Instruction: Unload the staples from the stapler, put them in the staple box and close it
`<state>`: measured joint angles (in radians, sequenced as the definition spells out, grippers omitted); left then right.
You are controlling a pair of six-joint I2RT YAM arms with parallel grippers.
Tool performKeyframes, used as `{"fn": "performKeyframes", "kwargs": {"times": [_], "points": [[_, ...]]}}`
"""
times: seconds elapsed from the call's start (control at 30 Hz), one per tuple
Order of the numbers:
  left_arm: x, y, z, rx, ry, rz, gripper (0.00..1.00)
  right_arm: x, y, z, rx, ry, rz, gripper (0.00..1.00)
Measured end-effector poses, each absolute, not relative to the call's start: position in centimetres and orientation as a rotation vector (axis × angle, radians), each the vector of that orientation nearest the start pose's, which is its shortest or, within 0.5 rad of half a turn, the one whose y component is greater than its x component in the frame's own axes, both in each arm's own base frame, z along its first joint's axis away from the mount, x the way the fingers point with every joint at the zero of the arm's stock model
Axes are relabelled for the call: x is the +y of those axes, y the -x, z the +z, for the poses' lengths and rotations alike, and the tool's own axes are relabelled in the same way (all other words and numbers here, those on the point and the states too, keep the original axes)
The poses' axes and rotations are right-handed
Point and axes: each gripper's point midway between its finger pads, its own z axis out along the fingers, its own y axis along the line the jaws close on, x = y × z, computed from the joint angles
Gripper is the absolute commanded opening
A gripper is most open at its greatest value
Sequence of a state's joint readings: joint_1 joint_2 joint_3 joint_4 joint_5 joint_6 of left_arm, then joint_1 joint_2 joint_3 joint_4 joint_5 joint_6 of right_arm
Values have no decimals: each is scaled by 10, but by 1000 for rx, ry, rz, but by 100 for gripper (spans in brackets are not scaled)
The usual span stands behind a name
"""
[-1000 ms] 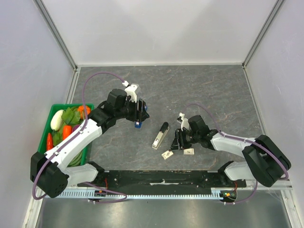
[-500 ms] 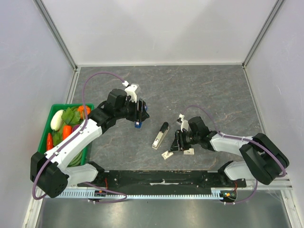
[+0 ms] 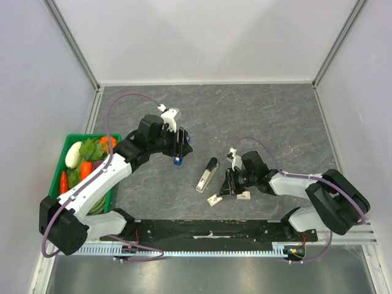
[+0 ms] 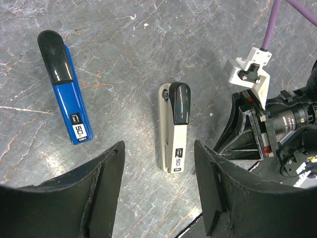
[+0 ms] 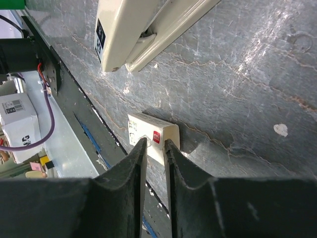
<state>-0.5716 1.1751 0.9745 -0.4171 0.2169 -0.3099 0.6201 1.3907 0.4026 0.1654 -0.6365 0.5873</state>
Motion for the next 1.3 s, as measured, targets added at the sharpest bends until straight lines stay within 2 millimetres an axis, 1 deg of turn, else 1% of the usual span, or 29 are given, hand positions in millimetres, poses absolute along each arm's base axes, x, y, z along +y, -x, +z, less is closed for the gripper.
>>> {"fn": "performKeyframes", "kwargs": {"times": [0.3, 0.4, 0.53, 0.6, 0.77, 0.83, 1.0, 1.1, 1.17, 1.3], "points": [[-229, -263, 194, 2229, -422, -722, 64, 257, -147, 31, 2581, 362, 1286, 9], [-229, -263, 194, 2229, -422, -722, 64, 258, -147, 32, 2578, 361, 1290, 0], [-229, -263, 194, 2229, -422, -722, 64, 260, -146, 37, 2568, 358, 1313, 0], [-229, -263, 194, 2229, -422, -722, 64, 261, -147, 43, 2551, 355, 1328, 0], [-229, -263, 194, 2229, -422, -722, 64, 262, -149, 63, 2488, 362, 1344, 0], [-229, -263, 194, 2229, -422, -722, 64, 262, -151, 75, 2470, 367, 1330, 0], [-228, -262, 192, 2235, -422, -720, 64, 266, -170, 114, 2411, 426, 1193, 0], [-228, -262, 191, 2236, -422, -719, 64, 272, -177, 134, 2375, 496, 1097, 0], [-228, -262, 191, 2235, -422, -720, 64, 273, -177, 137, 2372, 522, 1045, 0], [-227, -261, 193, 2229, -421, -721, 64, 264, -173, 123, 2440, 559, 872, 0]]}}
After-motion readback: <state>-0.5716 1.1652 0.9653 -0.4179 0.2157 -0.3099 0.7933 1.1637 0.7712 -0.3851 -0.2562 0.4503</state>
